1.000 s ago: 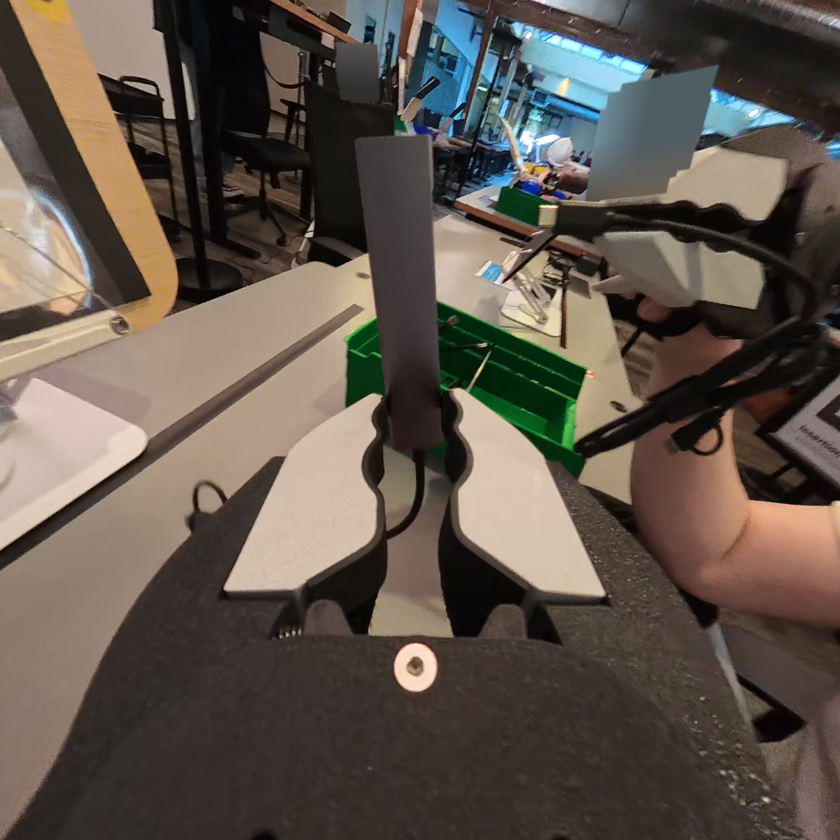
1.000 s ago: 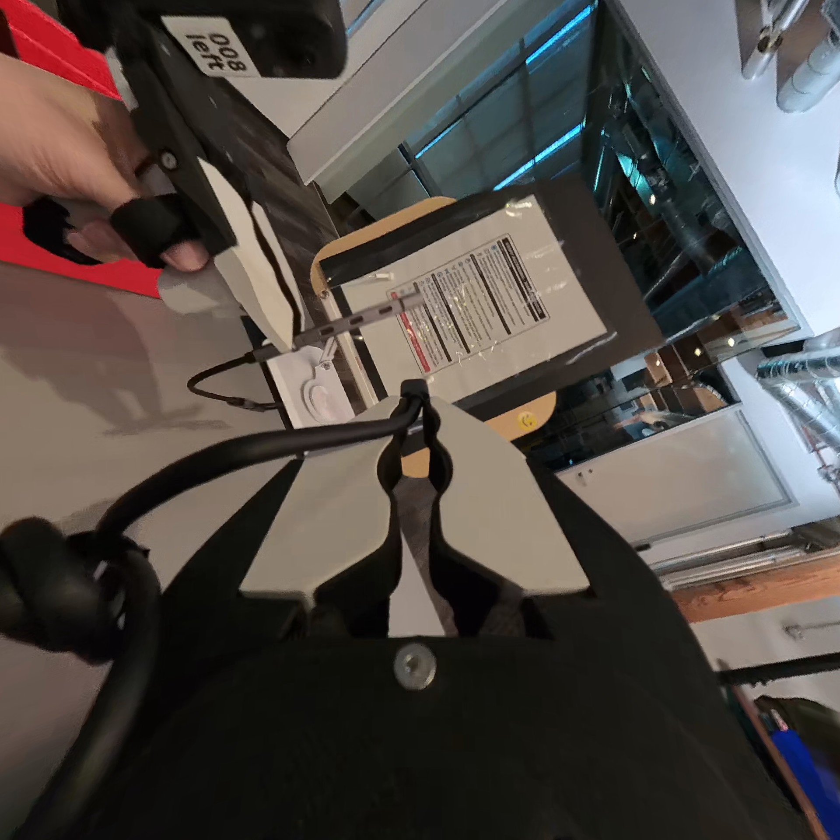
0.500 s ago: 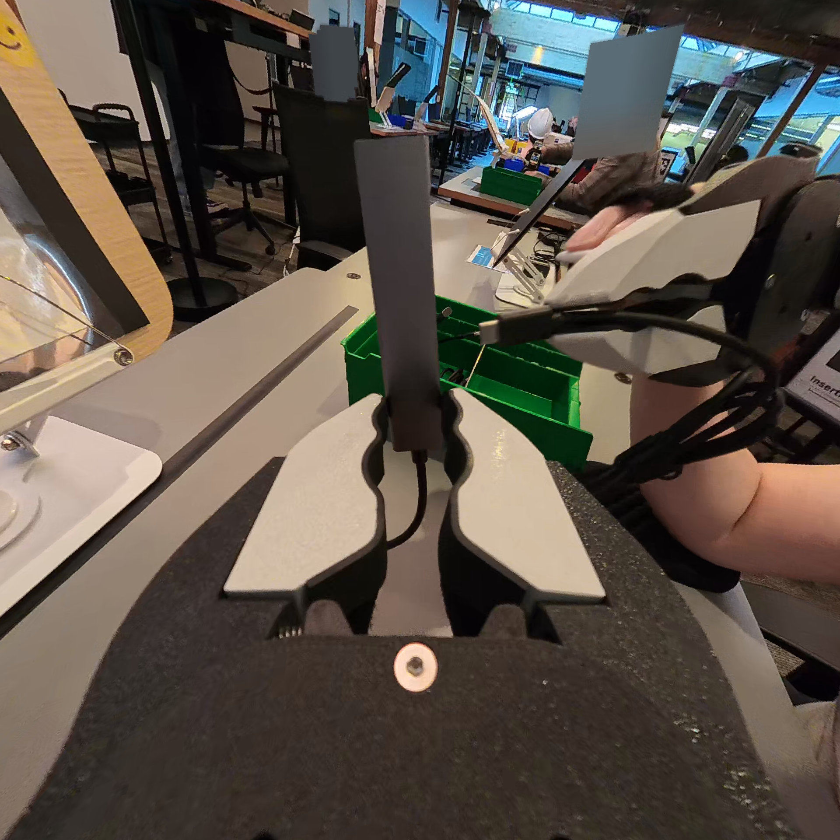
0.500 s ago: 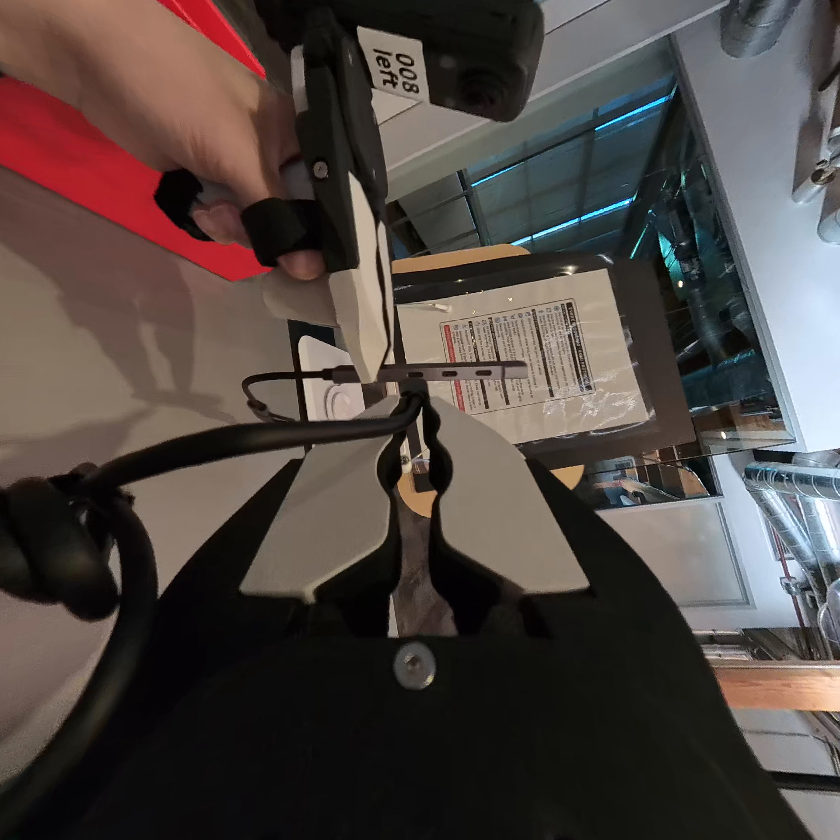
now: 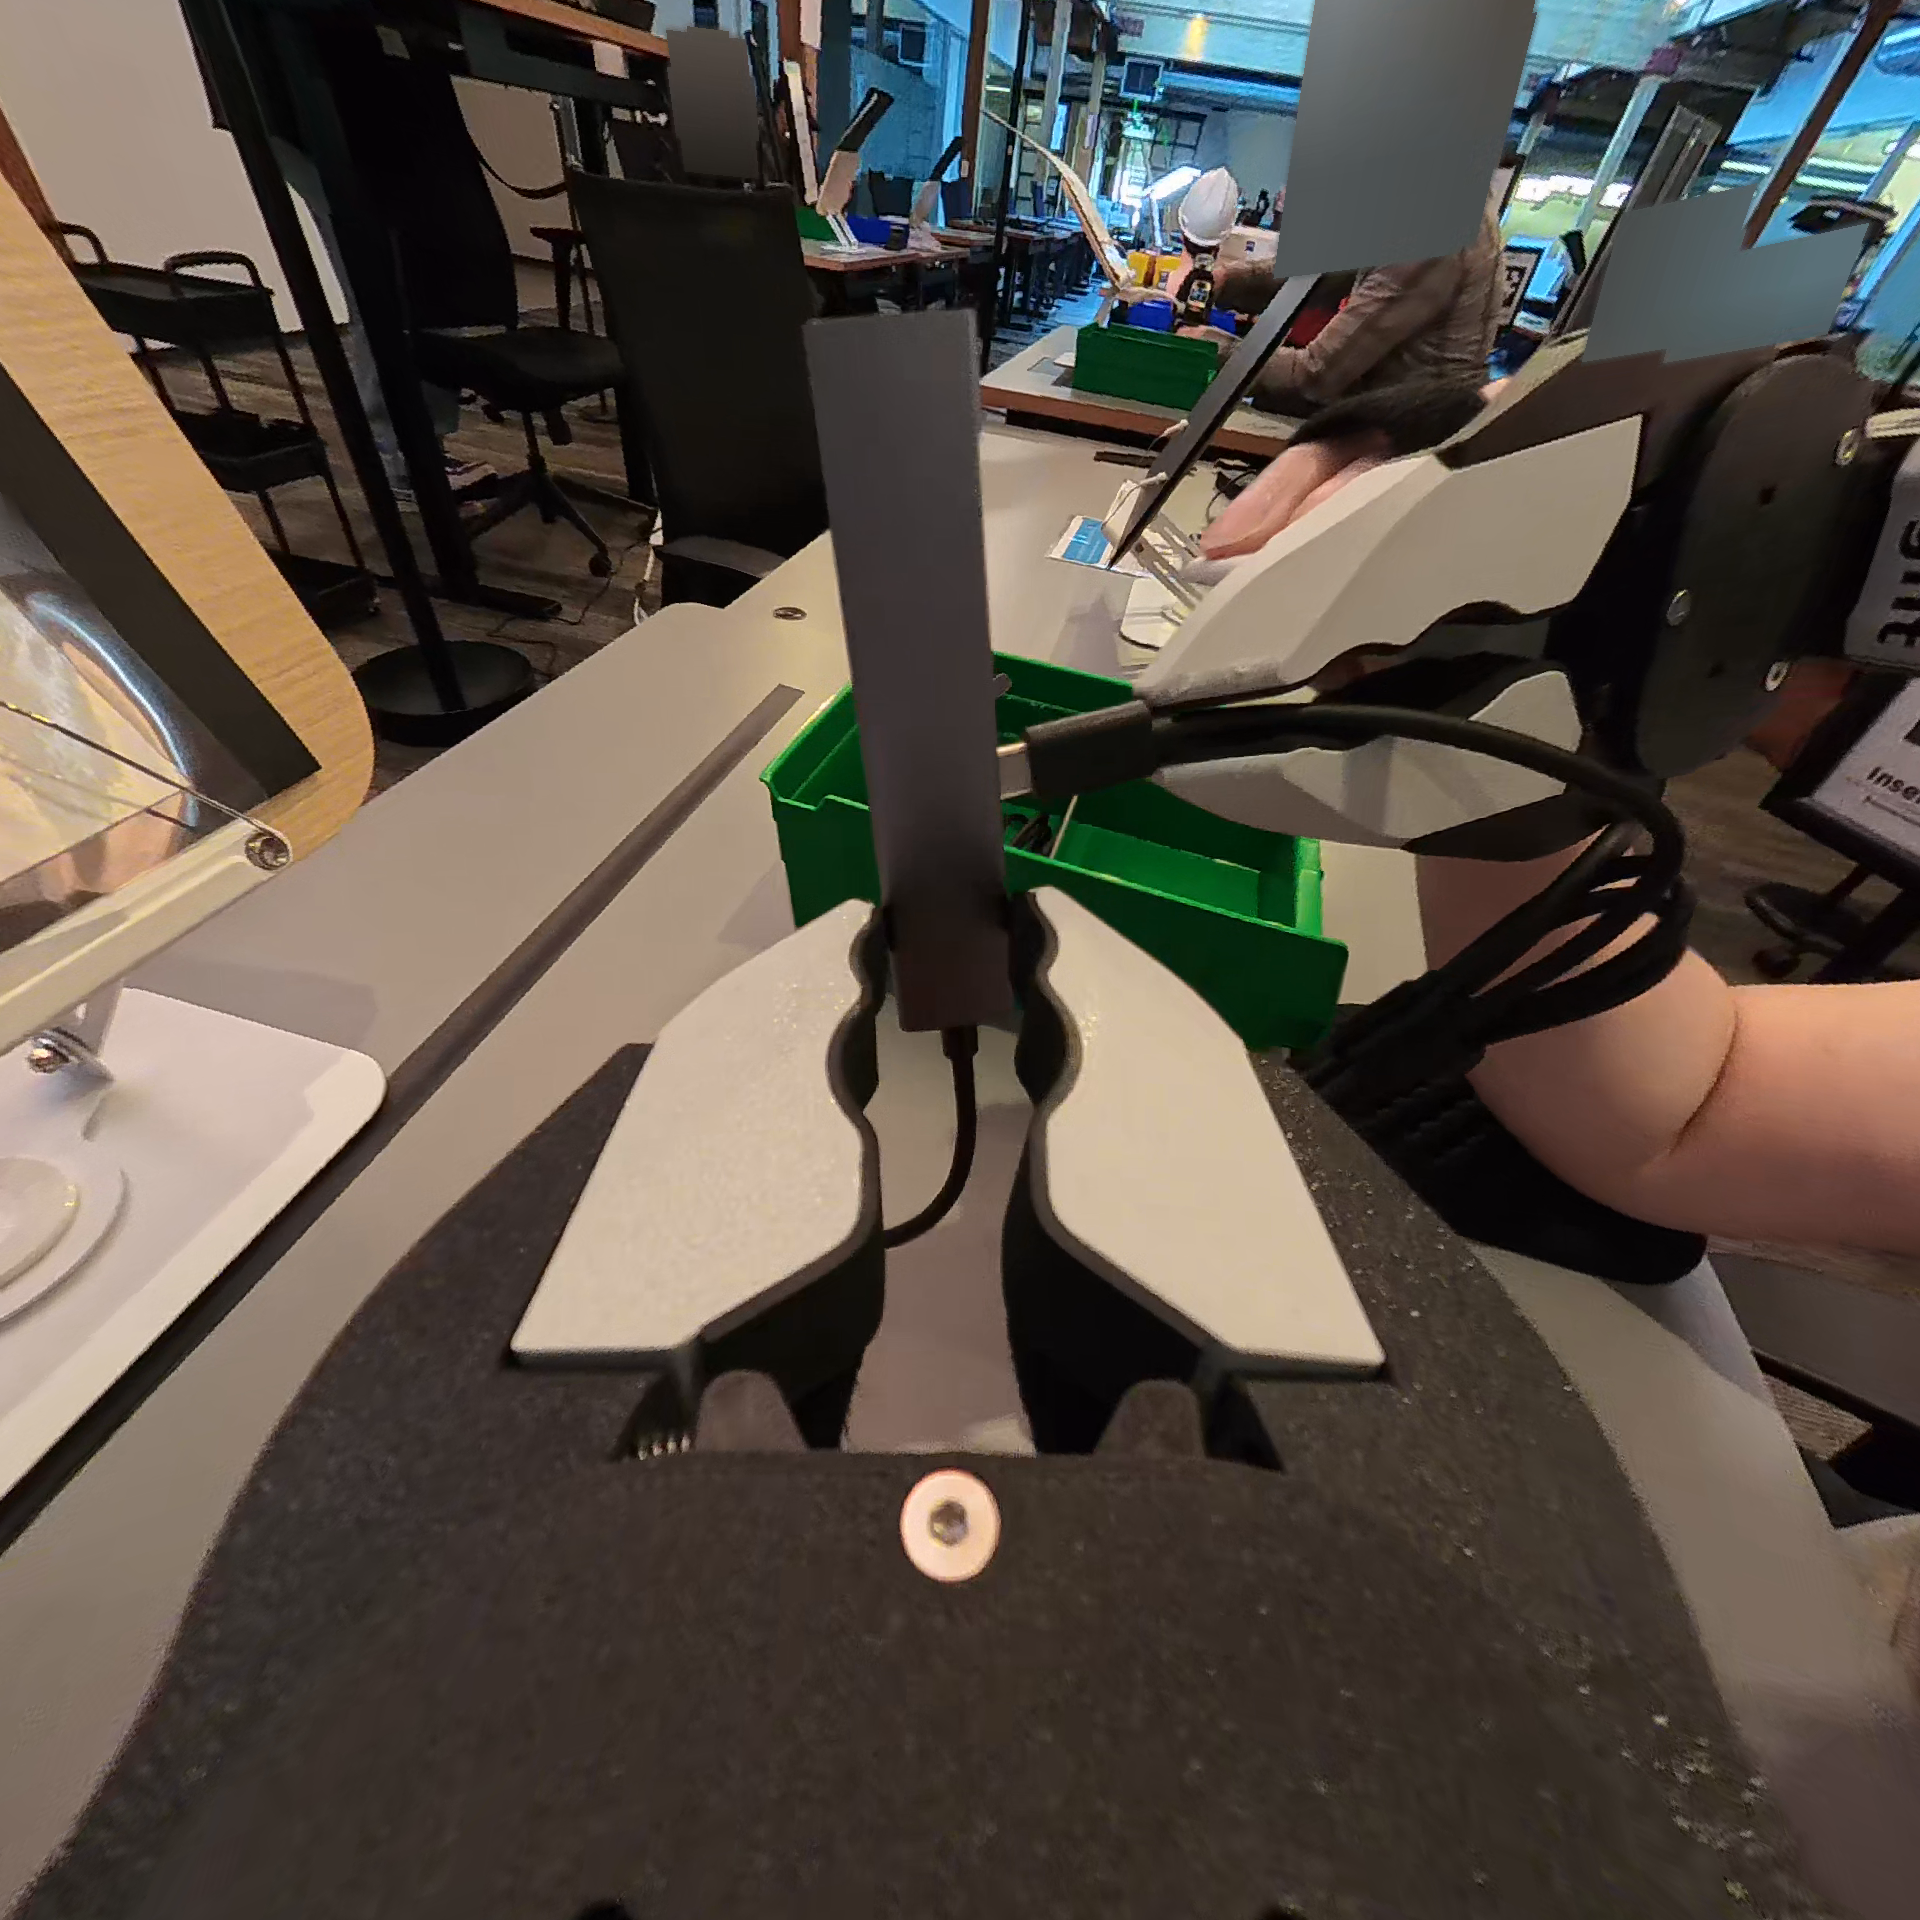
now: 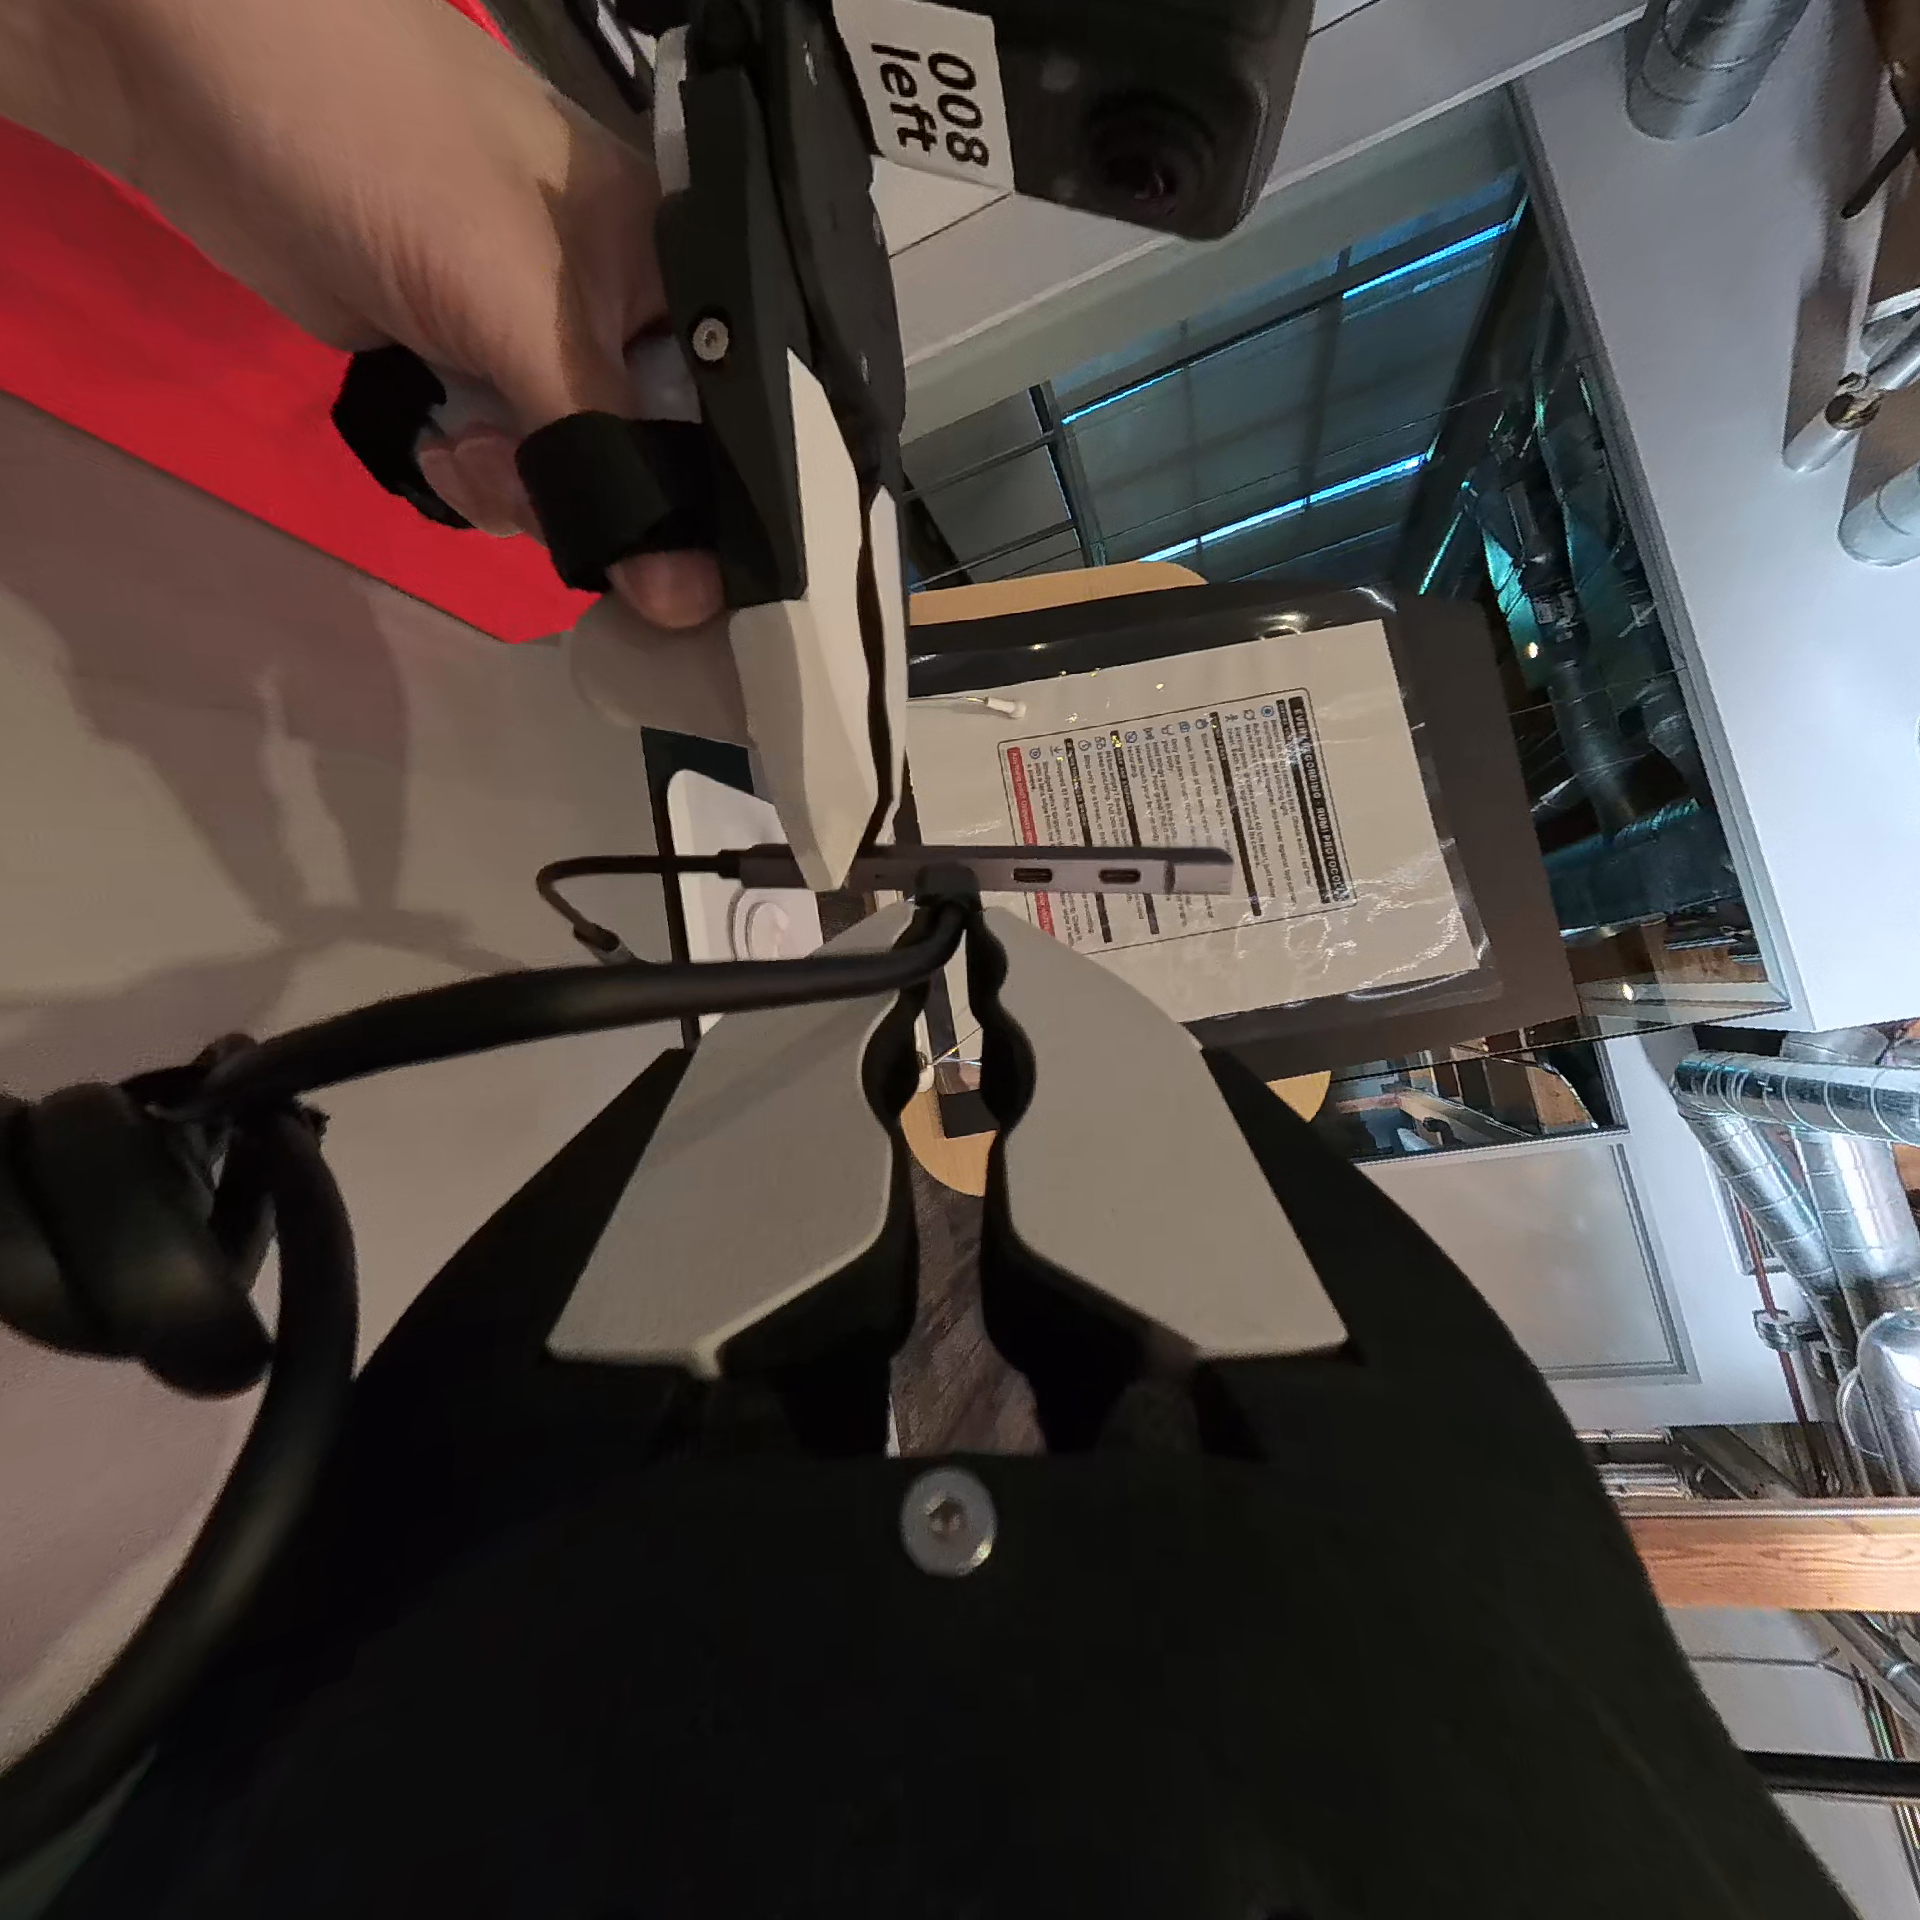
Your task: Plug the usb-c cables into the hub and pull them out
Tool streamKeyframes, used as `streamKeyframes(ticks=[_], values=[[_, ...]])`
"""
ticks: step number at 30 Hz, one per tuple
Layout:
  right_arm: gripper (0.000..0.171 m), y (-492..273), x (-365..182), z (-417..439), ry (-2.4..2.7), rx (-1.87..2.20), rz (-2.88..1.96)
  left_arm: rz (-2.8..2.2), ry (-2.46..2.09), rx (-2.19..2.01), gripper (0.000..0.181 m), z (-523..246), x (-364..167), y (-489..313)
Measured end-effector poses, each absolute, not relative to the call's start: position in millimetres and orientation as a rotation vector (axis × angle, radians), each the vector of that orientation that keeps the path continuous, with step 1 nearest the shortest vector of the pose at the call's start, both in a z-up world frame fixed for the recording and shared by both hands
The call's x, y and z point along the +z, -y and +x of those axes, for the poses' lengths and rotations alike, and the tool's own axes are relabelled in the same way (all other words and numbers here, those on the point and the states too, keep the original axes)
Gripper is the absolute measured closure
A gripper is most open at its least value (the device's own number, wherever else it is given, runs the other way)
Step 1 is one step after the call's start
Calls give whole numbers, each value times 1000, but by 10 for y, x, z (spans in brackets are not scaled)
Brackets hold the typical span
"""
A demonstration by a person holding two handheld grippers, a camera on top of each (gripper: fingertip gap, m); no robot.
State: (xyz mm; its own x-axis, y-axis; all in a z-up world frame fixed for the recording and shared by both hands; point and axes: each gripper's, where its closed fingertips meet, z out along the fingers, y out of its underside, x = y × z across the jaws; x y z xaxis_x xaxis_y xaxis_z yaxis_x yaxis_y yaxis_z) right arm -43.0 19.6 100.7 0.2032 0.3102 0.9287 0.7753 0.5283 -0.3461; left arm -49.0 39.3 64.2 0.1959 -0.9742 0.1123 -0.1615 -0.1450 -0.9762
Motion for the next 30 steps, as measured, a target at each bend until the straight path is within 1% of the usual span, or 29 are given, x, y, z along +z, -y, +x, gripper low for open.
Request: streamKeyframes(ticks=[1,11,18,23,30], values=[[164,-192,1006,-432,1383,-417,-1029,-1514,-1136,-1059,159,-494,640,-391],[164,-58,1132,-519,1355,-391,-954,-1479,-1181,-920,159,-571,779,-286],[164,165,1392,-508,1295,-436,-863,-1323,-1149,-1068,159,-545,1078,-64],[164,148,1374,-491,1303,-452,-878,-1284,-1134,-1148,153,-446,1076,-41],[164,95,1310,-449,1329,-454,-918,-1247,-1129,-1262,155,-309,1004,-21]])
